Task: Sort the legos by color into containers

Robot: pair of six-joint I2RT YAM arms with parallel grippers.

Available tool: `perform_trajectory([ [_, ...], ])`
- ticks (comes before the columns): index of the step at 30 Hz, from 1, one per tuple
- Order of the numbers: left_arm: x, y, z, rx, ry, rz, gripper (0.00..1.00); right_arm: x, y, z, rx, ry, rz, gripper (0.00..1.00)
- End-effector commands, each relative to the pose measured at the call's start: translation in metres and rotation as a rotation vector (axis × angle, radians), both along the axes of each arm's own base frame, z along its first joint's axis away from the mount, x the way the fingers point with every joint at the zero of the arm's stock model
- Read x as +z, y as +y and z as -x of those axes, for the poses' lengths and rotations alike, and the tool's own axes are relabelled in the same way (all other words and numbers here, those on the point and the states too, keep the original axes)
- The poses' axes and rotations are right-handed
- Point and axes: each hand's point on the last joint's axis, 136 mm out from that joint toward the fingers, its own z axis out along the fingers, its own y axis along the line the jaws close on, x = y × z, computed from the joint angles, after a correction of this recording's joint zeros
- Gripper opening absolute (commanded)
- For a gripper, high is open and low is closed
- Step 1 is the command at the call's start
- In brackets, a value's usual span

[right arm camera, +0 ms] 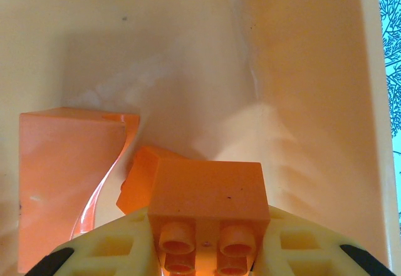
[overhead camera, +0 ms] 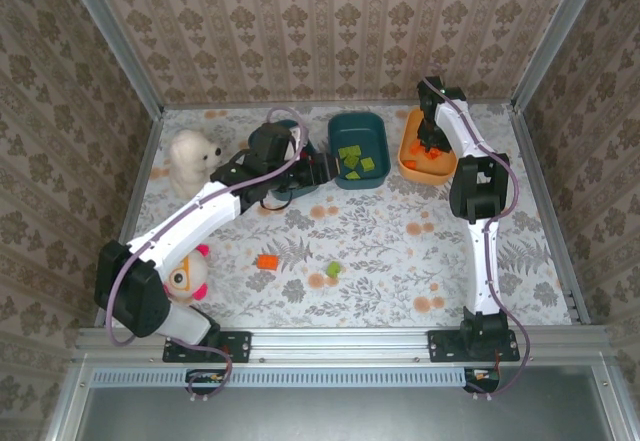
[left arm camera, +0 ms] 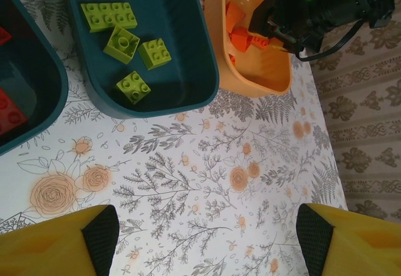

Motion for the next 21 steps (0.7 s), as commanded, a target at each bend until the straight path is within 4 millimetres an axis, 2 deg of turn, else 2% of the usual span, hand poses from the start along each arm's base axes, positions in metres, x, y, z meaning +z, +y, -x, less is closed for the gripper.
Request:
perform_trajectory([
  [1, 0.001, 0.008, 0.007, 0.020, 0.001, -0.009, 0.78, 0.014, -0.002, 0.003, 0.004, -0.010, 0.001, 0.29],
  [6, 0.000, 0.009, 0.012, 0.022, 0.001, -0.005, 0.78, 0.044, 0.002, 0.007, 0.005, -0.061, -0.008, 0.28],
  [8, -0.001, 0.010, 0.013, 0.024, 0.000, -0.006, 0.78, 0.055, 0.009, 0.011, 0.016, -0.088, -0.026, 0.28],
  [11, -0.003, 0.012, 0.015, 0.029, 0.002, -0.005, 0.78, 0.060, 0.026, 0.021, 0.049, -0.098, -0.047, 0.28],
  [13, -0.002, 0.013, 0.016, 0.030, 0.001, -0.005, 0.78, 0.058, 0.038, 0.029, 0.065, -0.088, -0.062, 0.28],
  [17, -0.004, 0.015, 0.018, 0.036, 0.003, -0.007, 0.78, 0.039, 0.056, 0.048, 0.070, -0.043, -0.120, 0.28],
  [21, -0.005, 0.018, 0.021, 0.042, 0.004, -0.008, 0.78, 0.023, 0.061, 0.055, 0.064, -0.016, -0.157, 0.28],
])
